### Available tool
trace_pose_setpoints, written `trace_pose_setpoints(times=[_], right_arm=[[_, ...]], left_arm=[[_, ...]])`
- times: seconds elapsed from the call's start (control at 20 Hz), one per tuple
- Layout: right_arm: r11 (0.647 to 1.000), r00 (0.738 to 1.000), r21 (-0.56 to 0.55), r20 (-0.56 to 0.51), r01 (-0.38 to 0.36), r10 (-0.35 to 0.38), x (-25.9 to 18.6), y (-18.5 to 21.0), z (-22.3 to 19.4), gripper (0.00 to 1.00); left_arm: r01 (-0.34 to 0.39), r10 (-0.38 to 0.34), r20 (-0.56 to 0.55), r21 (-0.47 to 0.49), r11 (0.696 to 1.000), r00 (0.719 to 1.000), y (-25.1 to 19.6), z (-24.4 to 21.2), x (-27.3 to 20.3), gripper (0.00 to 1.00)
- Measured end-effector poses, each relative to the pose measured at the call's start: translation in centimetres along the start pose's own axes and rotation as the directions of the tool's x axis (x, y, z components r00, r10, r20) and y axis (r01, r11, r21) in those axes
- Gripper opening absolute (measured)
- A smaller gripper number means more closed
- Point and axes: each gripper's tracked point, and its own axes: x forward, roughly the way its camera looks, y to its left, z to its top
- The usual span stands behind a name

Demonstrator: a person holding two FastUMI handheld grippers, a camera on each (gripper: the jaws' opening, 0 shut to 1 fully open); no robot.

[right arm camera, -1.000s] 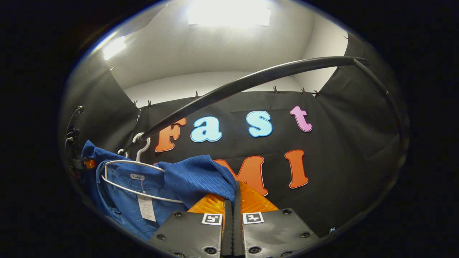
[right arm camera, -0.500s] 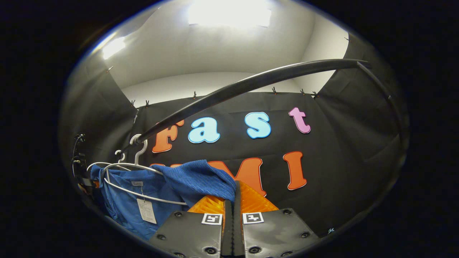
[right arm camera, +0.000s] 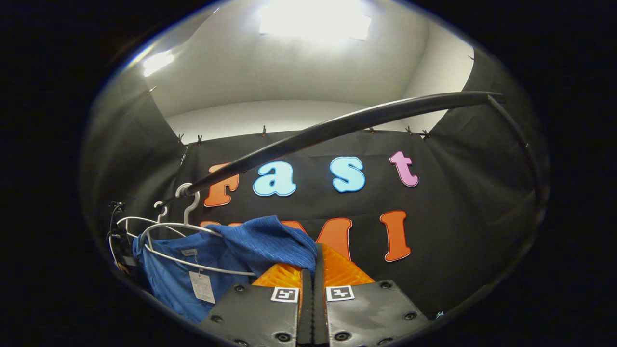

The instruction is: Grasp the clothes on the hanger with both hands and then place them into the laundry hamper below.

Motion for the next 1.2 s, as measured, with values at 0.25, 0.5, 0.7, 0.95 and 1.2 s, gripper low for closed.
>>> trace_pose_setpoints(times=[0.25,0.5,0.7,0.95,1.2], right_arm=[[1.000,1.000,0.004,-0.001,-0.028,0.028,0.1,1.0,0.3,0.07],[0.997,0.998,0.032,-0.006,-0.067,0.067,0.7,2.3,0.1,0.07],[0.996,0.996,0.022,0.000,-0.091,0.091,0.3,3.3,0.3,0.07],[0.990,0.990,0.026,-0.020,-0.138,0.138,0.5,5.1,-0.7,0.07],[0.996,0.996,-0.010,0.004,-0.089,0.089,0.9,4.1,-0.3,0.07]], left_arm=[[-0.062,0.064,0.103,-0.027,0.998,0.993,2.3,5.4,0.8,0.09],[-0.055,0.066,0.127,-0.090,0.994,0.990,3.8,6.7,0.4,0.06],[-0.071,0.109,0.220,-0.175,0.982,0.969,6.0,9.8,-0.5,0.09],[-0.120,0.151,0.142,-0.210,0.970,0.978,8.2,6.6,-1.6,0.09],[-0.158,0.158,0.118,-0.016,0.987,0.980,7.4,4.1,-5.0,0.10]])
